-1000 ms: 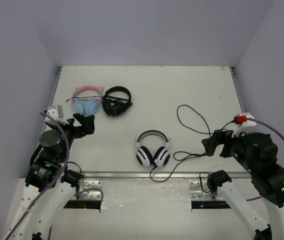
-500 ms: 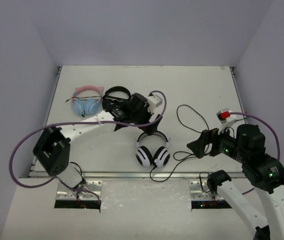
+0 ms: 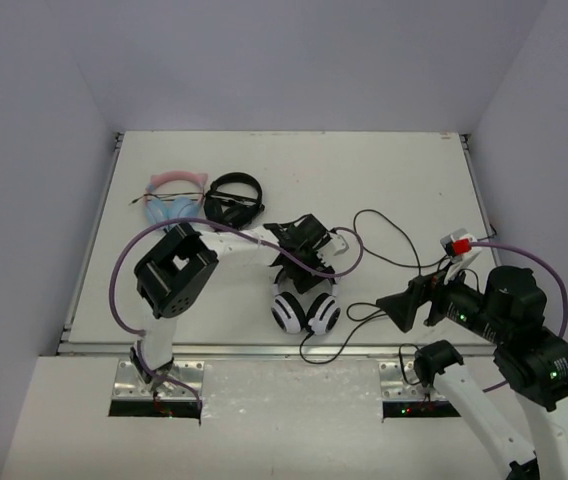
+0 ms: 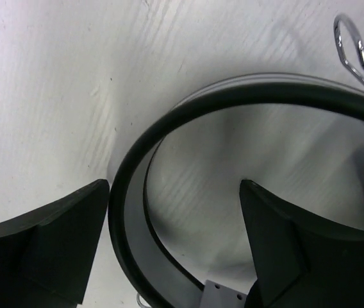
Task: Wrap the headphones
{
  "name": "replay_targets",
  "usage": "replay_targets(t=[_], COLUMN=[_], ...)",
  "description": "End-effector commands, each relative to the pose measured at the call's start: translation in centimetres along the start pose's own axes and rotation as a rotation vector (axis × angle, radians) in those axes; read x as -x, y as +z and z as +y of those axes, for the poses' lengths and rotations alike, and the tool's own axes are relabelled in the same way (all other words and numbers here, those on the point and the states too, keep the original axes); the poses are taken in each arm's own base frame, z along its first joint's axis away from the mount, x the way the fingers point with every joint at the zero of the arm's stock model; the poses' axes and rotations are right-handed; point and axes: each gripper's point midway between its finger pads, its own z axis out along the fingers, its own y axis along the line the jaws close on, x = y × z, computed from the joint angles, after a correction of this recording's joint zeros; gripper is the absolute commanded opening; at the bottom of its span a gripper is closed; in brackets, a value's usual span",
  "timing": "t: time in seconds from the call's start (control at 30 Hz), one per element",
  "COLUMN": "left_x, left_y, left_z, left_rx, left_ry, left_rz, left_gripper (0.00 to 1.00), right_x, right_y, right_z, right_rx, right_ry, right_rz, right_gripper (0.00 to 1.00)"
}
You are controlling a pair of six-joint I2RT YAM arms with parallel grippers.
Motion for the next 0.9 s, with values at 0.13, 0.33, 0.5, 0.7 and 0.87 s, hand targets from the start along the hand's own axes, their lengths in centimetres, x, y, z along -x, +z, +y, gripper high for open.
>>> replay_targets(t=[0.13, 0.33, 0.5, 0.7, 0.87], left_x=[1.5, 0.6, 3.6, 5.3, 2.5], left_y=[1.7, 2.4, -2.0, -16.6, -24.9], left_z=[0.5, 1.2, 4.7, 7.7, 8.3], left_rx=[-0.024, -0.028, 0.182, 0.487, 0.581], left_ry=[0.076, 0.024, -0.088, -0.447, -0.685], left_rz=[-0.013, 0.02, -0.027, -0.313, -0.467], left_gripper=[0.47, 0.0, 0.0, 0.0, 0.0], right_x=[1.0, 0.9, 0.6, 2.0, 2.3], right_y=[0.1, 0.3, 0.4, 0.9, 2.0], right_z=[0.7, 0.6, 0.5, 1.8, 4.0], right_rx=[0.041, 0.04, 0.043, 0.133, 0.3], right_ry=[-0.037, -0.035, -0.035, -0.059, -0.106], right_rz=[-0.031, -0.034, -0.038, -0.15, -0.206], right_gripper=[0.99, 0.99, 0.99, 0.99, 0.99])
